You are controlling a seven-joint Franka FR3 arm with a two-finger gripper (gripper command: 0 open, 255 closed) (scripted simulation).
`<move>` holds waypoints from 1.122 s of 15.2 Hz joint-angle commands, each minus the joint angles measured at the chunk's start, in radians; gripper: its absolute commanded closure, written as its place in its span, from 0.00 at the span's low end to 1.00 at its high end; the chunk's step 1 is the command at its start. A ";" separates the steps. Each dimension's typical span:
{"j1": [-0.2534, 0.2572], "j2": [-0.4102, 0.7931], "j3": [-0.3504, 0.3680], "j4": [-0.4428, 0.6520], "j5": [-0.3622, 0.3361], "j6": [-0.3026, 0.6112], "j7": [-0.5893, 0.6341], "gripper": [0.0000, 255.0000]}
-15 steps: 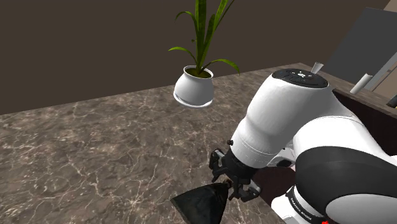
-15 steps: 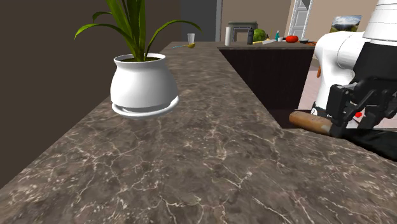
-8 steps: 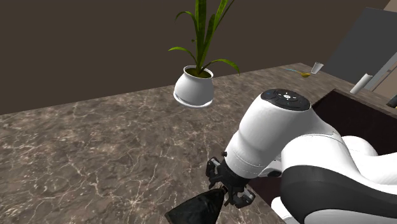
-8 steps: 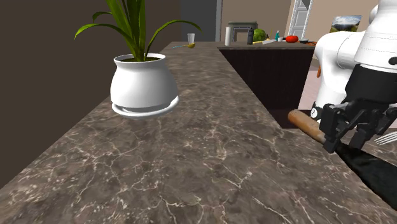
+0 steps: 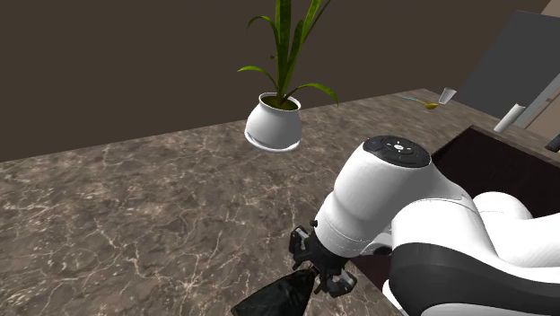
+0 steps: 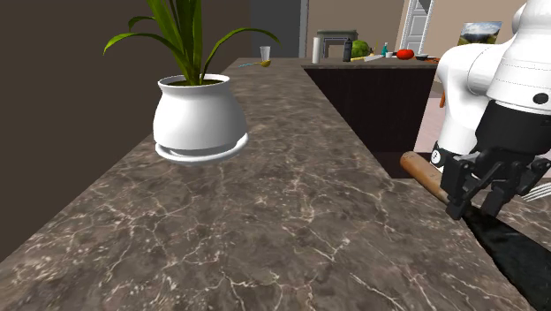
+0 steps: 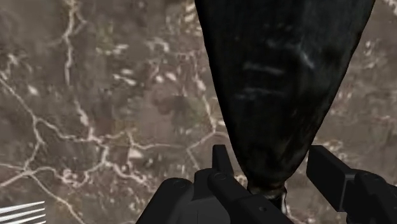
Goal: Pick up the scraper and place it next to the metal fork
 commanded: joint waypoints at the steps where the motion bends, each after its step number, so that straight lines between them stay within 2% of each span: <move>1: 0.000 0.000 0.000 0.000 0.000 0.000 0.000 1.00; 2: 0.000 0.000 0.000 0.000 0.000 0.000 0.000 1.00; 3: 0.000 0.000 0.000 0.000 0.000 0.000 0.000 0.00; 8: 0.000 0.000 0.000 0.000 0.000 0.000 0.000 0.00; 12: 0.026 -0.101 -0.103 0.063 -0.060 -0.168 0.011 0.00; 17: 0.026 -0.101 -0.103 0.063 -0.060 -0.168 0.011 0.00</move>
